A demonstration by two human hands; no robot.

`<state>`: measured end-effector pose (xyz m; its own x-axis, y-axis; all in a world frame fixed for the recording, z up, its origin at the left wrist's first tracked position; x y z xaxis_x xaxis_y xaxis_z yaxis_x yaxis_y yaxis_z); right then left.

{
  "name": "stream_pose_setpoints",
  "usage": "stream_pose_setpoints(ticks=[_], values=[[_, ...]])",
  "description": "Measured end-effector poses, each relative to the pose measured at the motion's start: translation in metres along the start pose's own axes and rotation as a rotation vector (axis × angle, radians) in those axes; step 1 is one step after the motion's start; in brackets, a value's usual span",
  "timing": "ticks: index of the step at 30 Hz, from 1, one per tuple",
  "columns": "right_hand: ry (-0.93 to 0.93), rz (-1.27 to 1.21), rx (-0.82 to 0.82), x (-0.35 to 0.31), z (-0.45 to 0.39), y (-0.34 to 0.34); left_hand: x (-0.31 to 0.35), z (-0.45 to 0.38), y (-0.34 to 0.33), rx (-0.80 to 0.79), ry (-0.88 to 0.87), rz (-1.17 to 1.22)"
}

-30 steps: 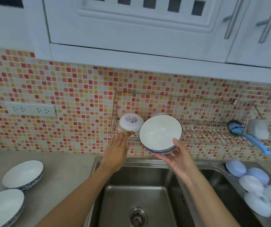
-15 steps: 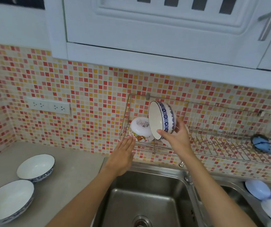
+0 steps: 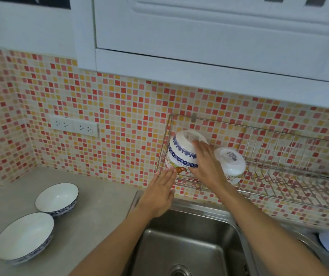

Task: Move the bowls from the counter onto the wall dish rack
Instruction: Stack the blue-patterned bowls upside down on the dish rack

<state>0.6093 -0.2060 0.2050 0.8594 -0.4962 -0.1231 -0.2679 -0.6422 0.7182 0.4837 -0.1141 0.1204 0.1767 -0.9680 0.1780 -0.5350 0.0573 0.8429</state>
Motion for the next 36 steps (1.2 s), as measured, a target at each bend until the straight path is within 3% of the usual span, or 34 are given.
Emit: stream_pose_setpoints(ticks=[12, 36], values=[[0.098, 0.152, -0.195, 0.008, -0.011, -0.031, -0.001, -0.001, 0.0, -0.002, -0.001, 0.018], [0.042, -0.007, -0.345, 0.017, -0.008, -0.042, 0.002, 0.002, 0.002, -0.002, 0.026, 0.035]])
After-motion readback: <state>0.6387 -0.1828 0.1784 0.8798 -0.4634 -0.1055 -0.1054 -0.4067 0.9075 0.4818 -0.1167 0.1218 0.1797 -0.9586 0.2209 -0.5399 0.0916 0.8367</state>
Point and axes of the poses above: each hand's wrist, its own z-axis away from the middle knuckle, its own y-axis out of the back of the hand, x = y × z, the point moved 5 cm from there along -z, towards the middle knuckle, and after that the axes turned 11 degrees about x, right-handed, at the moved point
